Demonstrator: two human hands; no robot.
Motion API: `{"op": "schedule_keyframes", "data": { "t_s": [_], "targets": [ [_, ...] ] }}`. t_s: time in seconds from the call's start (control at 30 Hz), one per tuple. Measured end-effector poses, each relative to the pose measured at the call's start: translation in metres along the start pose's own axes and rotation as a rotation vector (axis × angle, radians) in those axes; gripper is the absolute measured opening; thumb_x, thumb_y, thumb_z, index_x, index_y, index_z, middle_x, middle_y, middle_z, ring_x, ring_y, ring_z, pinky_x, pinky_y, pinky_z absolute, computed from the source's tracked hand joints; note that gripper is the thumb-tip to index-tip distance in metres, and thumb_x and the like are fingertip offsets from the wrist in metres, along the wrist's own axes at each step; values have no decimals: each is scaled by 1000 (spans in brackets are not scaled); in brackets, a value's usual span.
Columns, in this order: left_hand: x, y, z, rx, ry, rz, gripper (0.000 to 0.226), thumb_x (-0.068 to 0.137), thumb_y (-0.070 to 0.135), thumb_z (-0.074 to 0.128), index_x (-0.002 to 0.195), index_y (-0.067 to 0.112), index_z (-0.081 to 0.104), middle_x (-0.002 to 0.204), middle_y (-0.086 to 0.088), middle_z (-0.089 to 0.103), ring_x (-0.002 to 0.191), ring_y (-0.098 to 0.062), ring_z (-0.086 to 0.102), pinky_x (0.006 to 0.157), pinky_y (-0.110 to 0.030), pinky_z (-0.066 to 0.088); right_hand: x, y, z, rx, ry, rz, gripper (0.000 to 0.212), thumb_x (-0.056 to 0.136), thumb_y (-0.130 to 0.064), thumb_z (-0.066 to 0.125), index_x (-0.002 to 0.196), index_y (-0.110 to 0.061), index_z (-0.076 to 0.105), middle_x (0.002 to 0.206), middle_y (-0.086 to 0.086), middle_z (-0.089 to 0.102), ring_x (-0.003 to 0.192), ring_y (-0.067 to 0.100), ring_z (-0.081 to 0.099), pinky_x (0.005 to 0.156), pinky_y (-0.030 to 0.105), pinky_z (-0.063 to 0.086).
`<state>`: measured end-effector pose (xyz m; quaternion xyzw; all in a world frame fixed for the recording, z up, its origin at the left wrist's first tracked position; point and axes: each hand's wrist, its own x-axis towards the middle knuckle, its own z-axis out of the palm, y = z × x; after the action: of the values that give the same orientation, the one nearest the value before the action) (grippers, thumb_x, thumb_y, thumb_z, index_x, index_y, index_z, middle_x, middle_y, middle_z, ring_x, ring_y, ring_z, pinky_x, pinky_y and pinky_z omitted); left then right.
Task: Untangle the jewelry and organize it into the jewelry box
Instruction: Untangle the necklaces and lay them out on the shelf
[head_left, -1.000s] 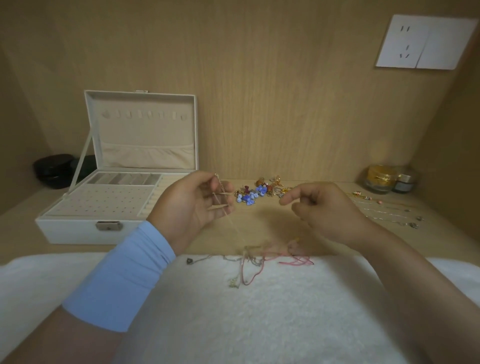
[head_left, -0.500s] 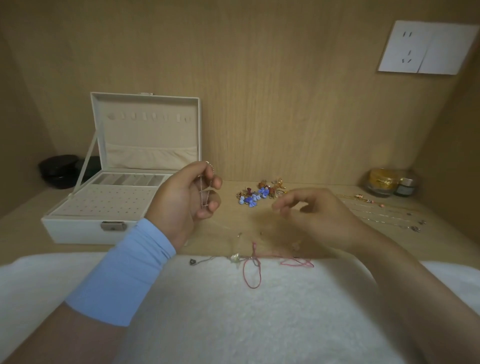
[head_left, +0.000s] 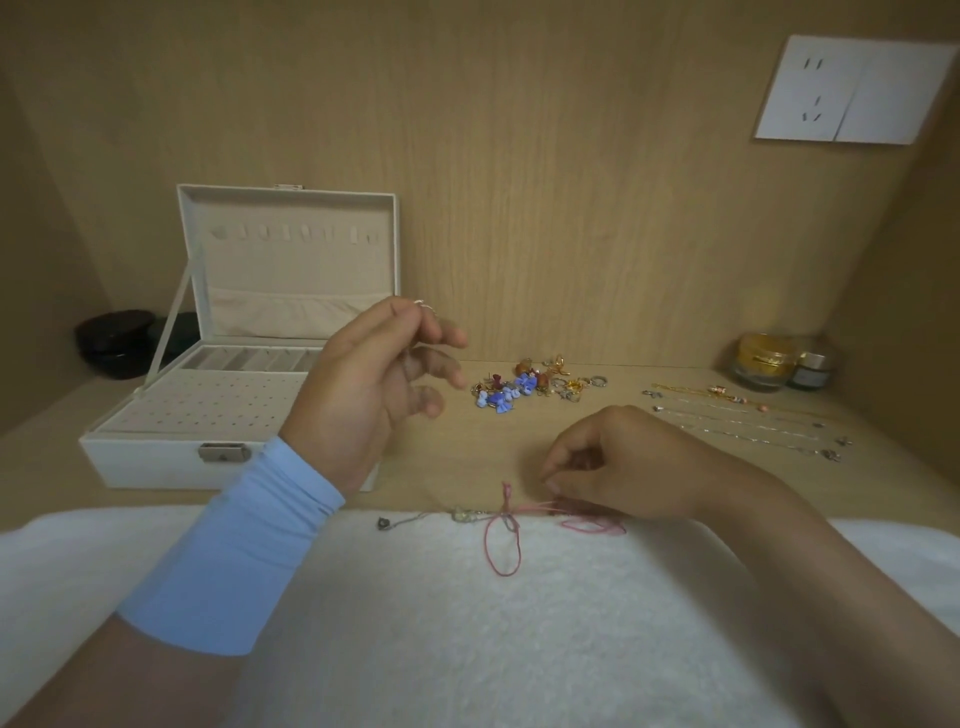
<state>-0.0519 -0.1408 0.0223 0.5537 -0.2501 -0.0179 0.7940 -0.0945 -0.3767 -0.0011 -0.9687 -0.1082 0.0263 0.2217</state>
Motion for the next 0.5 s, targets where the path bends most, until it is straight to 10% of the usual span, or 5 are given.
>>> {"op": "schedule_keyframes", "data": {
  "t_s": [0.17,0.37,0.5],
  "targets": [
    [-4,-5,17,-59,-139,23,30,92,20,46,79,17,74,95,-10,72,87,-24,70,77,-34,58,2,-8,6,-121,132,-83,12,88,-31,66,93,-35,76,83,-27,69,80,-5,61,76,18,48],
    [2,0,30,-203,-251,19,30,97,21,44,95,18,74,107,-8,71,103,-25,67,93,-38,53,-4,-42,12,869,-110,-142,33,99,4,51,131,2,57,121,17,67,65,-8,66,51,4,44],
    [10,9,29,-286,-227,19,27,95,24,45,97,16,71,100,-7,72,91,-23,70,86,-38,56,-3,-43,11,976,-172,-155,17,99,-1,55,113,7,62,95,23,64,54,4,63,46,10,46]
  ]
}}
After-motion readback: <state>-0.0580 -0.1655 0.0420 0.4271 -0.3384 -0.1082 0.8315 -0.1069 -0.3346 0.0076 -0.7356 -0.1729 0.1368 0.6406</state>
